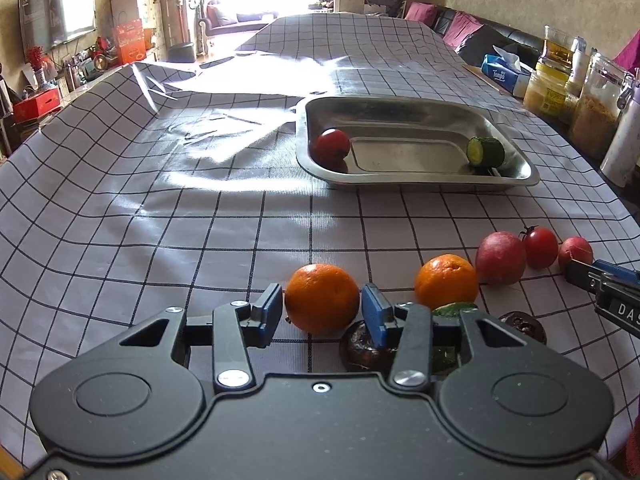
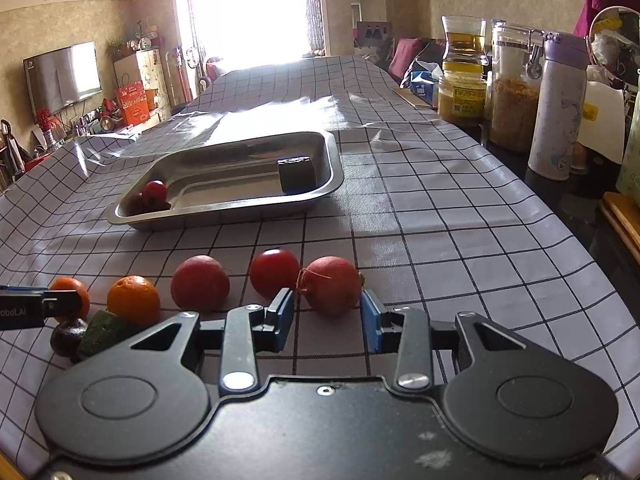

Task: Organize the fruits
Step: 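Close left tool on an orange while right tool grasps a red apple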

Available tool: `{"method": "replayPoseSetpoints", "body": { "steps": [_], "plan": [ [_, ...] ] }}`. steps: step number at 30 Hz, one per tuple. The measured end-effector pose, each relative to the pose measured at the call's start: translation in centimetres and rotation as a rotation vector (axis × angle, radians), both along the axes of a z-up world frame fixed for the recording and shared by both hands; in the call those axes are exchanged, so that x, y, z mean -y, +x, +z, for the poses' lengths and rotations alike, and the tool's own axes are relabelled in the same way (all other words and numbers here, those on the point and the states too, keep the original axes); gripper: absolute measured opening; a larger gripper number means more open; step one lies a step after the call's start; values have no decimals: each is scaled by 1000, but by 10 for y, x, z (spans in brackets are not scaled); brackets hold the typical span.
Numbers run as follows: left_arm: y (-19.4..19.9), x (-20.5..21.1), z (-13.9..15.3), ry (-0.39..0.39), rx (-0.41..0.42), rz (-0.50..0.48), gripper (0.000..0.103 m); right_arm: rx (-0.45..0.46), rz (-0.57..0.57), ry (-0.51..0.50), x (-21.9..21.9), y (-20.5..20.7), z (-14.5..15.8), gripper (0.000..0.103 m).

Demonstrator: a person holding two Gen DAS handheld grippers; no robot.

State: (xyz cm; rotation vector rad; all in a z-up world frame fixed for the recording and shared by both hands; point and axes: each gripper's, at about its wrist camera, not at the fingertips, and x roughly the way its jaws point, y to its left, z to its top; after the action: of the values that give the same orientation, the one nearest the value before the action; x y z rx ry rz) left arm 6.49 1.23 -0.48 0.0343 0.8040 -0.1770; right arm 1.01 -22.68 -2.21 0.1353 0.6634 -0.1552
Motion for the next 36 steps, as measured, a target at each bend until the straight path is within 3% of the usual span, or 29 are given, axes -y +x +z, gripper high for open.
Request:
{"method": "replayPoseSetpoints", "body": {
  "steps": [20, 28, 36],
  "plan": [
    [12, -3, -7, -52, -49, 27, 50, -25, -25, -11, 1, 17, -8, 38],
    [17, -6, 9, -75, -87, 14, 50, -71, -3, 80, 8, 18, 2, 38],
    [35, -1, 24, -114, -194, -58, 50, -184, 79, 244, 19, 34, 20, 38]
  ]
}}
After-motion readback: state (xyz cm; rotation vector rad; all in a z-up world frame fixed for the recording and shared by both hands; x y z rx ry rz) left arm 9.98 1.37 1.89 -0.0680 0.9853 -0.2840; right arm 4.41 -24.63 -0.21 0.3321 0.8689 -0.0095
